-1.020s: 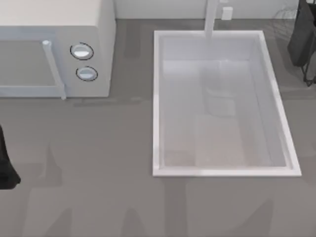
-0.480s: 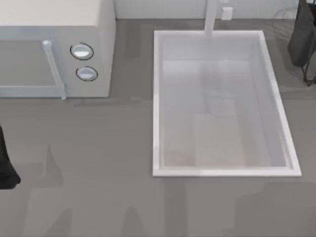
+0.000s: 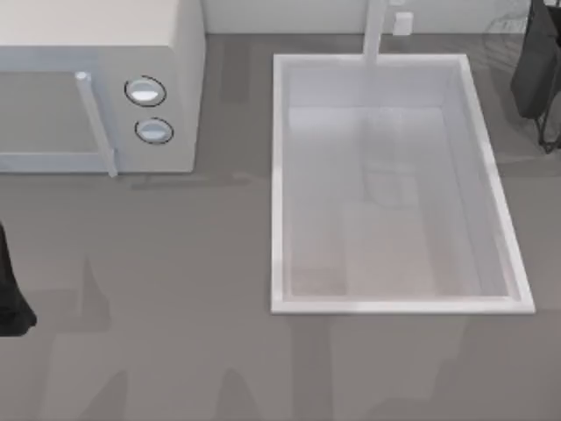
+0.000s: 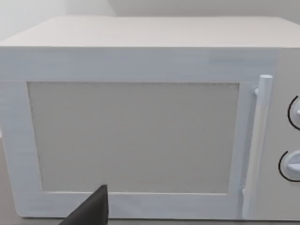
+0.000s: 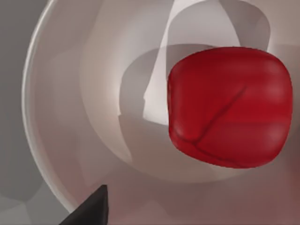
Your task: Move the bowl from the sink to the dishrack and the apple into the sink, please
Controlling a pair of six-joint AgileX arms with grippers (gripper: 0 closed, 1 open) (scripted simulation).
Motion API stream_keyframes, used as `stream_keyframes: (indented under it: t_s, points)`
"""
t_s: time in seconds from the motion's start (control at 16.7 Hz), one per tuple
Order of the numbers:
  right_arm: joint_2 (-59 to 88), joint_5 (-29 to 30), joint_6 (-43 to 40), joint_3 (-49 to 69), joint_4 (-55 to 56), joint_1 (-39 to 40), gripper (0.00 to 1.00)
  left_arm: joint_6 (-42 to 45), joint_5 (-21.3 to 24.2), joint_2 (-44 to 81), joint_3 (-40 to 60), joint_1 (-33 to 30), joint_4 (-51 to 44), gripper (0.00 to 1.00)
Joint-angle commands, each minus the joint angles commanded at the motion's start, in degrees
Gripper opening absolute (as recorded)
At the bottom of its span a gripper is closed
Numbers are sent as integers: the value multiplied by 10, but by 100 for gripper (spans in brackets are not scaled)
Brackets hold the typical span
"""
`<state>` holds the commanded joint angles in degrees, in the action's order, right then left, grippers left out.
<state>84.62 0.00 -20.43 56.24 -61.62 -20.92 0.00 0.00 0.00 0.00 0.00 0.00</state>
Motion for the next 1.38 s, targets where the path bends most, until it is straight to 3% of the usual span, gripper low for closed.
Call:
stream_keyframes:
  t_s: [0.3,0.84,1.2,1.38]
  points:
    - [9,-1,1,-15,23,3,100,0,0,0,0,0,0,100]
    - [116,0,4,-140,260,2,100,0,0,0,0,0,0,100]
    - [126,0,4,-151,278,2,100,0,0,0,0,0,0,100]
    - [126,0,4,-151,278,2,77,0,0,0,0,0,0,100]
